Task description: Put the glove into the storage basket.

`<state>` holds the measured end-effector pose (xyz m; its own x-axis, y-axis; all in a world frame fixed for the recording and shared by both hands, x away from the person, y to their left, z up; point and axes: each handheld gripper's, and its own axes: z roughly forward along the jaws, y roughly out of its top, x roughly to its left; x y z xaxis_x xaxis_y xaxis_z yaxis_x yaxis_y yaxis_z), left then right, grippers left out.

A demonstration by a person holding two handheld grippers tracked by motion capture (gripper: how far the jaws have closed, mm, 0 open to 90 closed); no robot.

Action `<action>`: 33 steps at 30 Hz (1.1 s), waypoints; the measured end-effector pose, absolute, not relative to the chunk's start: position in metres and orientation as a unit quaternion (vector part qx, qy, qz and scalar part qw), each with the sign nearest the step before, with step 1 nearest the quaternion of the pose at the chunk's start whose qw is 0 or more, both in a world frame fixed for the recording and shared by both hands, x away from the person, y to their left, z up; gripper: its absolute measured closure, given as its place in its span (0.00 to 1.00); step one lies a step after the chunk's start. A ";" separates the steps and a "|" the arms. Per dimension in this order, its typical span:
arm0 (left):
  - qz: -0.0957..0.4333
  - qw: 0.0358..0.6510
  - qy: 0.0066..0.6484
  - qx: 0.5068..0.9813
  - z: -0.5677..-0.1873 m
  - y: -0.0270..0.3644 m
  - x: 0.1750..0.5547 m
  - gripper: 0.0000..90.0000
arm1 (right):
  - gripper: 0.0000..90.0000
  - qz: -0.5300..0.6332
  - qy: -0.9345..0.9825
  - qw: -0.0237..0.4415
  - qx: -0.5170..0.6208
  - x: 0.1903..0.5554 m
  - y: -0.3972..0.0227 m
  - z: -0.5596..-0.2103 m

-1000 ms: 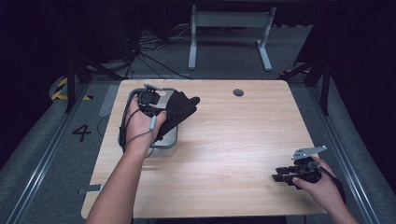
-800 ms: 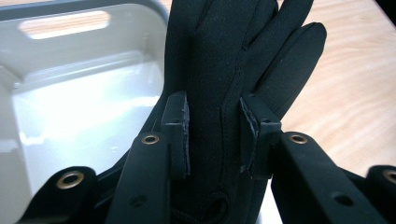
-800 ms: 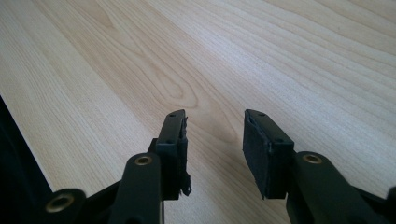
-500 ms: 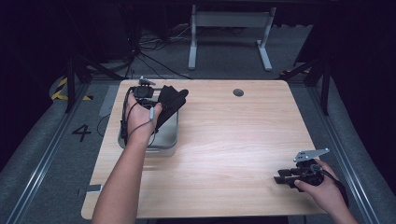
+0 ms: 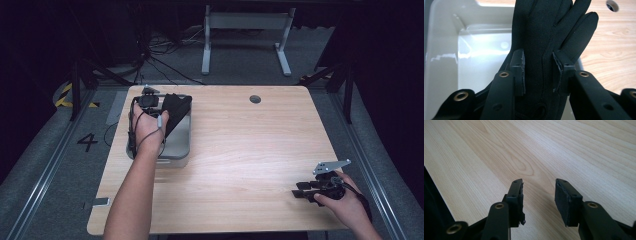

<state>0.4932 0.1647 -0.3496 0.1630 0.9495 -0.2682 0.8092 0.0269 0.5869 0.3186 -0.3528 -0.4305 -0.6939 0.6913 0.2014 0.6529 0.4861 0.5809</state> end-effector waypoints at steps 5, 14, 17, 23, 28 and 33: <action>0.097 0.313 0.652 0.684 -0.362 0.169 0.495 0.74 | 0.66 0.323 0.863 0.027 0.387 0.321 -0.350 -0.431; 0.083 0.270 0.663 0.693 -0.382 0.166 0.505 0.73 | 0.65 0.325 0.865 0.026 0.381 0.323 -0.346 -0.432; 0.074 0.257 0.666 0.697 -0.388 0.164 0.510 0.73 | 0.65 0.325 0.865 0.025 0.382 0.323 -0.347 -0.432; 0.055 0.233 0.673 0.700 -0.399 0.164 0.518 0.73 | 0.65 0.326 0.864 0.024 0.384 0.322 -0.348 -0.432; 0.051 0.229 0.679 0.696 -0.403 0.166 0.521 0.73 | 0.65 0.327 0.863 0.024 0.384 0.322 -0.348 -0.433; 0.047 0.221 0.682 0.695 -0.405 0.165 0.524 0.72 | 0.65 0.327 0.863 0.024 0.384 0.322 -0.348 -0.432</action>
